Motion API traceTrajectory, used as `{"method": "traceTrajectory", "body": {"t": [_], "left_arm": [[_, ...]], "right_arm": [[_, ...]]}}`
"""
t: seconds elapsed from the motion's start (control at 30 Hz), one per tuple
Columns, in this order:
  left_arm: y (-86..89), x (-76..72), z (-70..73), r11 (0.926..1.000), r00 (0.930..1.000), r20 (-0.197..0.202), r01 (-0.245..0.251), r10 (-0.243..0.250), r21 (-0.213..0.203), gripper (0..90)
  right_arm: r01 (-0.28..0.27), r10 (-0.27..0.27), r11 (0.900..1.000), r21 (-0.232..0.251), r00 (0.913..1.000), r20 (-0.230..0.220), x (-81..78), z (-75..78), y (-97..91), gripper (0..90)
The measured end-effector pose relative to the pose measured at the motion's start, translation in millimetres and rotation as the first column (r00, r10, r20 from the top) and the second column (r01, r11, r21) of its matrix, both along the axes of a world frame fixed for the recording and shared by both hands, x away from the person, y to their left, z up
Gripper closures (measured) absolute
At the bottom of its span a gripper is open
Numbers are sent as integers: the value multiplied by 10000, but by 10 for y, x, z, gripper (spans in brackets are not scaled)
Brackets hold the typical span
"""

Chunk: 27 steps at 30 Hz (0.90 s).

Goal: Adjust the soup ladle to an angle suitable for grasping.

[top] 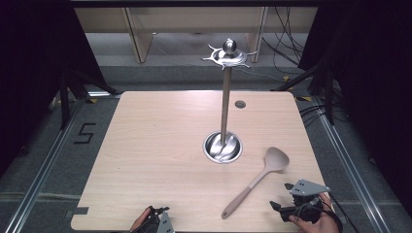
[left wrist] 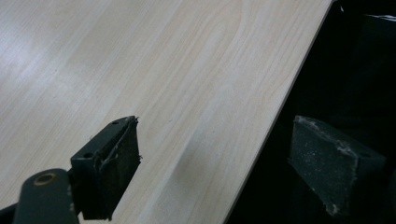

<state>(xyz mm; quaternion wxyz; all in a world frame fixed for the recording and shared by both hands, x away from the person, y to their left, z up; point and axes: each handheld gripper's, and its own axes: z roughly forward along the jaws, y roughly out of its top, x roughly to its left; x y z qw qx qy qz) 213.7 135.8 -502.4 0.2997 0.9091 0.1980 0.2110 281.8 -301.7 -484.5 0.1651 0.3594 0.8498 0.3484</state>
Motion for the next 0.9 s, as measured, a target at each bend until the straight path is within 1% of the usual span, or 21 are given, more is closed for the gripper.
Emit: {"method": "traceTrajectory", "body": {"t": [0.07, 0.1, 0.17, 0.2, 0.23, 0.27, 0.33, 0.37, 0.4, 0.43, 0.47, 0.5, 0.53, 0.6, 0.67, 0.7, 0.73, 0.77, 0.83, 0.87, 0.9], "left_arm": [[0, 3, -1, 10000, 10000, 22, 19, -19, 29, 154], [-5, 0, -5, 10000, 10000, 54, -35, 35, 10, 154], [-6, -1, -7, 10000, 10000, 61, -44, 44, -41, 154], [-2, 3, -2, 10000, 10000, 40, -19, 19, 20, 154], [-2, 3, -2, 10000, 10000, 40, -19, 19, 20, 154], [3, 4, 1, 10000, 10000, 18, 9, -9, 13, 154], [3, 1, 1, 10000, 10000, 23, 4, -5, 6, 154], [3, 1, 1, 10000, 10000, 23, 4, -5, 6, 154], [2, 3, 2, 10000, 10000, 23, 6, -6, 7, 154], [2, 4, 2, 10000, 10000, 18, 3, -3, 25, 154], [2, 2, 2, 10000, 10000, 12, 0, 0, 15, 154], [2, 2, 2, 10000, 10000, 12, 0, 0, 15, 154], [2, 2, 1, 10000, 10000, 25, 6, -6, 5, 154], [4, 8, 2, 10000, 10000, 12, -6, 6, 22, 154], [5, 11, 1, 10000, 10000, -61, 53, -53, 46, 154], [6, 6, 1, 10000, 10000, 10, 5, -5, 60, 154], [5, 9, -1, 10000, 10000, -48, 19, -19, 45, 154], [7, 10, 2, 10000, 10000, 27, 0, -1, 75, 154], [7, 11, 0, 10000, 9999, -84, 74, -73, 38, 154], [7, 11, 1, 10000, 10000, -53, 49, -48, 42, 154], [8, 11, 1, 10000, 10000, -6, -3, 3, 61, 154]], "right_arm": [[-56, 56, 10000, -7, 10000, -47, 0, 4, 0, 187], [27, -24, 9999, -150, 9999, 168, -3, 13, -7, 190], [27, -24, 9999, -133, 9998, 220, 4, 8, -15, 190], [214, -213, 9997, -84, 9998, 43, -11, 14, -14, 190], [214, -213, 9997, -84, 9998, 43, -11, 14, -14, 190], [107, -103, 9998, -146, 9997, 231, 9, 4, -32, 190], [132, -129, 9998, -143, 9997, 196, 7, 2, -31, 190], [36, -31, 9998, -178, 9996, 294, 12, -1, -34, 191], [68, -64, 9999, -154, 9997, 255, 7, 7, -31, 190], [206, -206, 9998, -10, 9998, 87, -8, 12, -15, 190], [-37, 39, 10000, -88, 9997, 243, 8, 9, -20, 190], [48, -48, 10000, -28, 9998, 189, -5, 17, -17, 191], [-84, 86, 10000, -40, 9993, 370, 1, 23, -19, 200], [-282, 283, 9996, -27, 9984, 498, 4, 42, -11, 212], [-368, 375, 9992, -130, 9980, 505, -5, 66, 10, 223], [-526, 540, 9983, -249, 9965, 634, -4, 76, 16, 245], [-635, 653, 9975, -318, 9960, 609, -10, 82, 28, 265], [-847, 874, 9956, -410, 9938, 694, -6, 83, 35, 267], [-892, 933, 9945, -551, 9927, 770, -2, 91, 51, 267], [-890, 925, 9945, -554, 9937, 638, -9, 100, 64, 267], [-1007, 1057, 9927, -658, 9913, 783, 4, 100, 70, 268]]}}
